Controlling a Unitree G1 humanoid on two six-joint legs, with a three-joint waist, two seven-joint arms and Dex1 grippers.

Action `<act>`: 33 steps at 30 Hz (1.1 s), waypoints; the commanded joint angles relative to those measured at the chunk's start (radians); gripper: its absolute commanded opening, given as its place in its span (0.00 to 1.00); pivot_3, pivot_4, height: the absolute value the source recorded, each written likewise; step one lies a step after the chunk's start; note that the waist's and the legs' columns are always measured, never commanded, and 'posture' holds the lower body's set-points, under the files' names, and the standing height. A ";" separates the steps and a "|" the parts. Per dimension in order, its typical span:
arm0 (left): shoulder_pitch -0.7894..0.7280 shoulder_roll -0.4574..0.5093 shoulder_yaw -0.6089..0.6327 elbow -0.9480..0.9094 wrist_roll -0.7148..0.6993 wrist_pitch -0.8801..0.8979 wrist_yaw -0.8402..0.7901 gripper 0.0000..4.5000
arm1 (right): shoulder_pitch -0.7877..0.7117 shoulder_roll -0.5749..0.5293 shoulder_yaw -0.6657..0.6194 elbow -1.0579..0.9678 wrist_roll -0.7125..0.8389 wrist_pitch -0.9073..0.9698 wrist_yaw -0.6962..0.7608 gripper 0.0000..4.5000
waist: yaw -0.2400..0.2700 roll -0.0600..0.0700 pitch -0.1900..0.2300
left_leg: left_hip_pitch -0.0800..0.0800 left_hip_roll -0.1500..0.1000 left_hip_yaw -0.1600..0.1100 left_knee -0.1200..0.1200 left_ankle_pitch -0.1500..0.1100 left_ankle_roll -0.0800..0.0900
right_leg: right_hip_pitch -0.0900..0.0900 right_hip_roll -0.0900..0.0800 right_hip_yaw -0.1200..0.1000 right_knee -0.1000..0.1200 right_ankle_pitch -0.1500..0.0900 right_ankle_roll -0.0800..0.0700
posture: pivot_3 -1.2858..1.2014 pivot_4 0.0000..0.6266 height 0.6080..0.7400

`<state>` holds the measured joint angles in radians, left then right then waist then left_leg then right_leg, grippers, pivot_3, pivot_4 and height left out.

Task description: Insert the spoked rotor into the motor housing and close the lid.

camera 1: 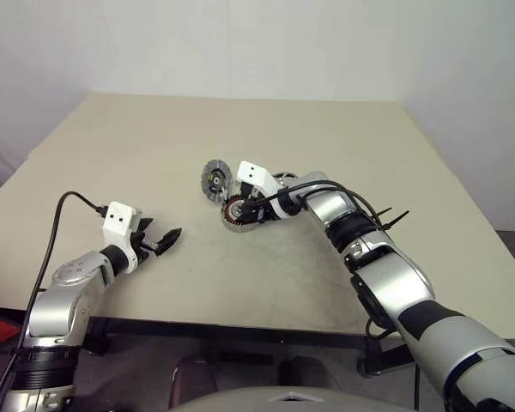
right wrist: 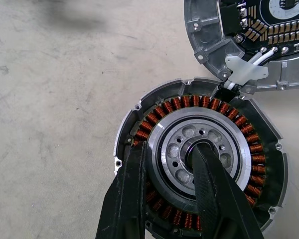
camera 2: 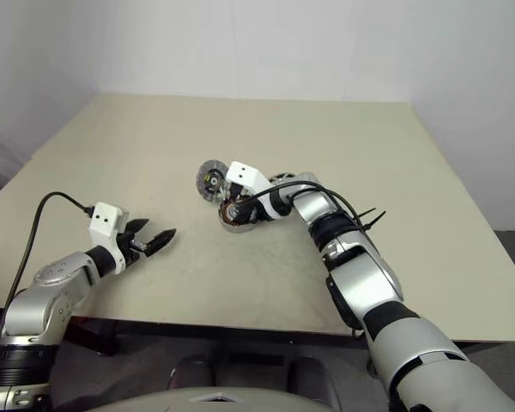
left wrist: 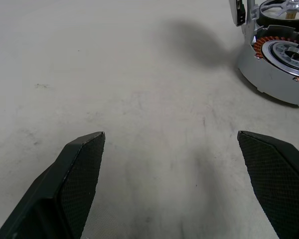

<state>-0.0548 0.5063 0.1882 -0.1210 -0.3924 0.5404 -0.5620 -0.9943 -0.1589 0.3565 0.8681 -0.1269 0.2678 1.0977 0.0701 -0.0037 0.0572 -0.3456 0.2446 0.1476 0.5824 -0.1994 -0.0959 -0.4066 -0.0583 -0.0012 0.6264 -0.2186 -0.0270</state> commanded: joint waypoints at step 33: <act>-0.013 0.010 0.003 -0.030 0.004 -0.016 -0.006 1.00 | 0.038 0.039 -0.018 -0.097 0.029 0.010 -0.057 0.35 | 0.001 0.000 0.000 | 0.001 0.000 0.000 0.000 0.000 0.000 | 0.000 0.000 0.000 -0.001 0.000 0.000 | 0.52 0.00 1.00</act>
<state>-0.0557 0.5057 0.1838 -0.1209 -0.3887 0.5406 -0.5626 -0.9468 -0.1204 0.3564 0.7648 -0.1080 0.2799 1.0547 0.0708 -0.0037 0.0573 -0.3451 0.2446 0.1475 0.5824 -0.1994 -0.0959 -0.4070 -0.0584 -0.0015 0.6259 -0.2186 -0.0270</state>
